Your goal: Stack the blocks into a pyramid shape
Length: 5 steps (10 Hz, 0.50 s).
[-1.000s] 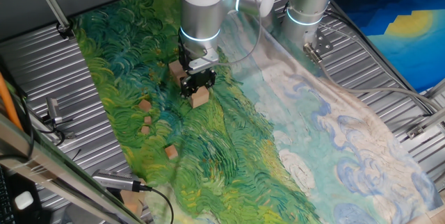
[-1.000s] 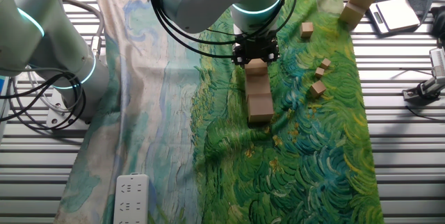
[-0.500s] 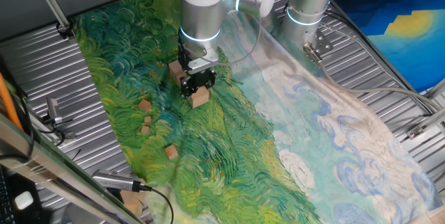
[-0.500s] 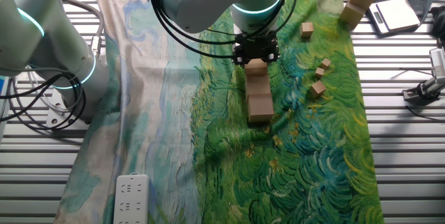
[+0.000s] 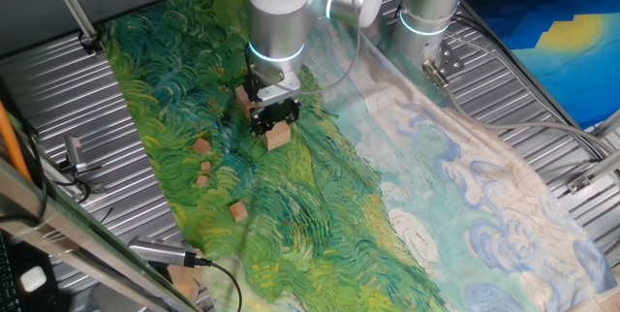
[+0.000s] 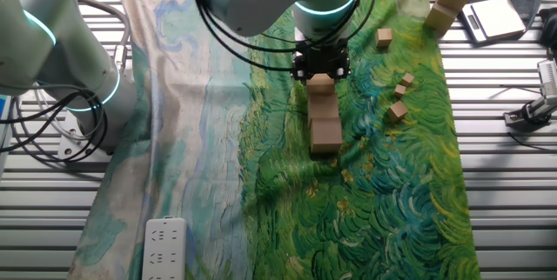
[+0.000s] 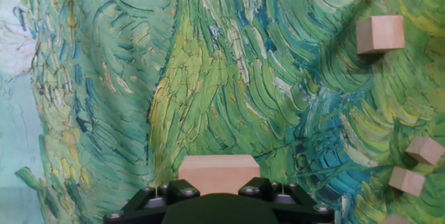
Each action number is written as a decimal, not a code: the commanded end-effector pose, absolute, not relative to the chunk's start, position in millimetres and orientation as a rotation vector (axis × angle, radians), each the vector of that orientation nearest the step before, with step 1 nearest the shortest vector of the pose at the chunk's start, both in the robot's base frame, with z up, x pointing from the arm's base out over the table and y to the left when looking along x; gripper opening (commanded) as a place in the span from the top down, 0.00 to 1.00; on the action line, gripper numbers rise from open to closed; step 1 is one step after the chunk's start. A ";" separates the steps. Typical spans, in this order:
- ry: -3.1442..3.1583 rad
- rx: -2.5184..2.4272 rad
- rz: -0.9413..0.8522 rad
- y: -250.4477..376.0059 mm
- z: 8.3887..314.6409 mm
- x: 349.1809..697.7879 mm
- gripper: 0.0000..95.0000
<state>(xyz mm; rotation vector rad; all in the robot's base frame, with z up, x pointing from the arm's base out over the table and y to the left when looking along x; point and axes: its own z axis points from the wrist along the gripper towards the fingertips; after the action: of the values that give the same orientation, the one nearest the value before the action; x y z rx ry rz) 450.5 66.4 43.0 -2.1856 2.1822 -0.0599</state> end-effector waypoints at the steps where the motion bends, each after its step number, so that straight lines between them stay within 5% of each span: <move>1: 2.189 -2.172 -0.080 64.5 43.5 450.3 1.00; 5: 2.203 -2.160 -0.079 64.5 43.5 450.3 1.00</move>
<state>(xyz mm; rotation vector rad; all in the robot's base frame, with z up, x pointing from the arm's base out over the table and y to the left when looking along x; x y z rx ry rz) 452.1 65.1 41.4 -2.1623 2.2047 -0.0776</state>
